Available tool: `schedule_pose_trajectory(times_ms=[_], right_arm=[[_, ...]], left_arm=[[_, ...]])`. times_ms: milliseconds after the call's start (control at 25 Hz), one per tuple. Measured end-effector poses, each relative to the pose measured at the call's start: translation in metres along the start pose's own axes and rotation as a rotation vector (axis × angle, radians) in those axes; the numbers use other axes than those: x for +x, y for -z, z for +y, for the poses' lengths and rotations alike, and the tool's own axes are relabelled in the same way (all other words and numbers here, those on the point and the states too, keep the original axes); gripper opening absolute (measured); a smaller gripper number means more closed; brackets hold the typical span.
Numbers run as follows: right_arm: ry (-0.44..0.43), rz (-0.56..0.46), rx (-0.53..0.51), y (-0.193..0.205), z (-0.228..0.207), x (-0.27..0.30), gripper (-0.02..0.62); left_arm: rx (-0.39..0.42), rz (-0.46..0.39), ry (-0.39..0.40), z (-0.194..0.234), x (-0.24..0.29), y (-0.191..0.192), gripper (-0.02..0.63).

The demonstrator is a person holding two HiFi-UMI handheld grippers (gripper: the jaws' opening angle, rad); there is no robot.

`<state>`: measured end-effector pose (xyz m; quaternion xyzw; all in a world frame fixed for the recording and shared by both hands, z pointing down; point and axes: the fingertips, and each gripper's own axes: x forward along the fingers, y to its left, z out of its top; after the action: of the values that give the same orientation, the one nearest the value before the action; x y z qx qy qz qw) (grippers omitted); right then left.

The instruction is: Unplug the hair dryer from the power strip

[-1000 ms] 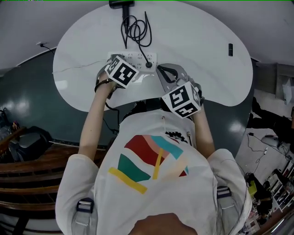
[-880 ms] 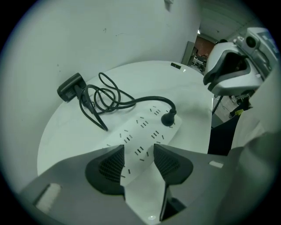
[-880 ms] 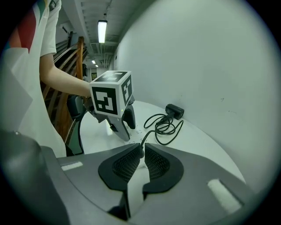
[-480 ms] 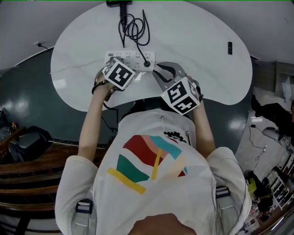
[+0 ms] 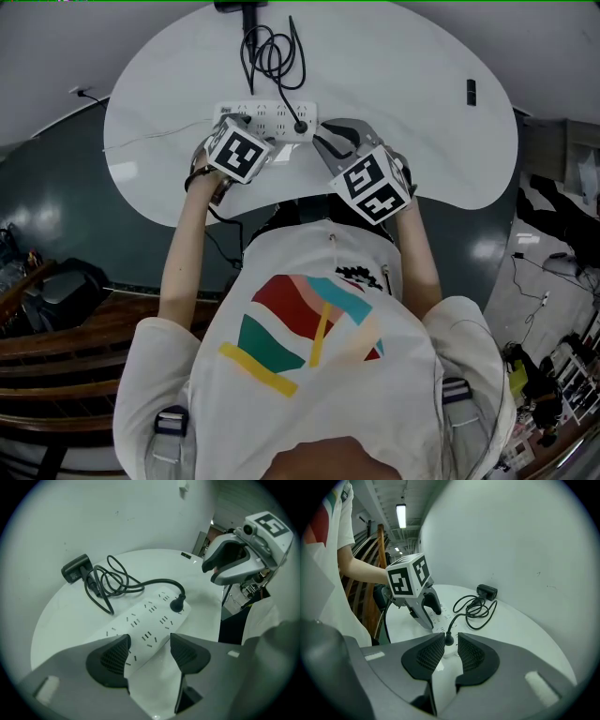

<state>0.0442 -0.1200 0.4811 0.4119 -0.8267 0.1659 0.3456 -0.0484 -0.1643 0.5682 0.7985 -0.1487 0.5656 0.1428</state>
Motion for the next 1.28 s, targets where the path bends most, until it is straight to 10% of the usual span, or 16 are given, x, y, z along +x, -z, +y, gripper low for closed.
schedule_pose_trajectory(times_ms=[1280], right_arm=[[-0.091, -0.039, 0.063, 0.002, 0.005, 0.057, 0.144]], left_arm=[[-0.025, -0.039, -0.044, 0.022, -0.007, -0.007, 0.247]])
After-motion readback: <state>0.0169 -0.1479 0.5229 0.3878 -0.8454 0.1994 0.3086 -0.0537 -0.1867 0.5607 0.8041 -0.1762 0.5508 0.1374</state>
